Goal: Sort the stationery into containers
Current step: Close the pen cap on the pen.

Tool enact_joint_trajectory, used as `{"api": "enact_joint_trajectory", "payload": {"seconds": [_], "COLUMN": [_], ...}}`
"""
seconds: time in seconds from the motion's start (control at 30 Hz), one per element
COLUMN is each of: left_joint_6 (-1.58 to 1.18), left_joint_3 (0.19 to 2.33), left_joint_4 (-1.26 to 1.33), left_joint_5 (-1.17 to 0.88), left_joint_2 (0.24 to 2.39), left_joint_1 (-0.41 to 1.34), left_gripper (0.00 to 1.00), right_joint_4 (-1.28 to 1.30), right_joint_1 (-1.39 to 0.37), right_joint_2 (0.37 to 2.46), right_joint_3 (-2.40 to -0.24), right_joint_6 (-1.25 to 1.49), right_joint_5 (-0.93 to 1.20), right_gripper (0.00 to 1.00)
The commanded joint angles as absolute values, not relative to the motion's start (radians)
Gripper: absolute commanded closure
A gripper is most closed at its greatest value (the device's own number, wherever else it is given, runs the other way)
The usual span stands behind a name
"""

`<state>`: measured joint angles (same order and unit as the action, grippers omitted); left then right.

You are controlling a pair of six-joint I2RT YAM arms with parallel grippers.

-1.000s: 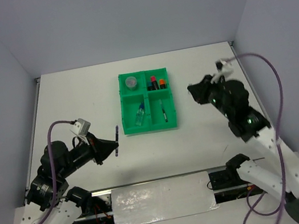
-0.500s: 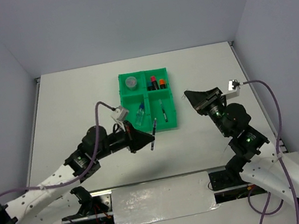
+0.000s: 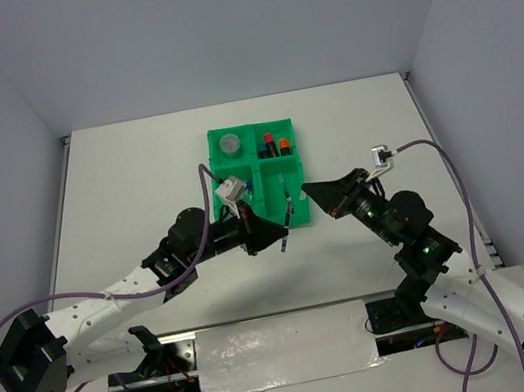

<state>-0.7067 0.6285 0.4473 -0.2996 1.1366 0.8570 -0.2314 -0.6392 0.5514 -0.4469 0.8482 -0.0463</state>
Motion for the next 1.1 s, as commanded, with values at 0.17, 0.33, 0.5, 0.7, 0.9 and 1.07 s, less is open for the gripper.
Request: {"api": "enact_joint_trajectory", "payload": {"seconds": [0.17, 0.33, 0.5, 0.7, 0.9, 1.07], "left_joint_6": [-0.703, -0.726, -0.723, -0.713, -0.719, -0.721], "left_joint_3": [0.641, 0.617, 0.612, 0.615, 0.609, 0.601], "left_joint_4": [0.608, 0.657, 0.655, 0.647, 0.660, 0.670], "left_joint_5": [-0.359, -0.368, -0.368, -0.365, -0.368, -0.368], "left_joint_2": [1.164, 1.189, 1.190, 1.195, 1.207, 1.209], "left_joint_1": [0.882, 0.885, 0.887, 0.887, 0.888, 0.887], "left_gripper": [1.00, 1.00, 1.00, 1.00, 1.00, 1.00], "right_joint_4": [-0.397, -0.425, -0.433, -0.451, -0.446, -0.442], "right_joint_1": [-0.647, -0.647, -0.647, -0.649, -0.647, -0.647], "right_joint_2": [0.557, 0.578, 0.568, 0.588, 0.578, 0.580], "right_joint_3": [-0.388, -0.384, -0.397, -0.397, -0.396, -0.411], "right_joint_6": [0.775, 0.762, 0.747, 0.747, 0.752, 0.747], "right_joint_5": [-0.005, -0.021, -0.054, -0.029, -0.043, -0.034], "right_gripper": [1.00, 1.00, 1.00, 1.00, 1.00, 1.00]}}
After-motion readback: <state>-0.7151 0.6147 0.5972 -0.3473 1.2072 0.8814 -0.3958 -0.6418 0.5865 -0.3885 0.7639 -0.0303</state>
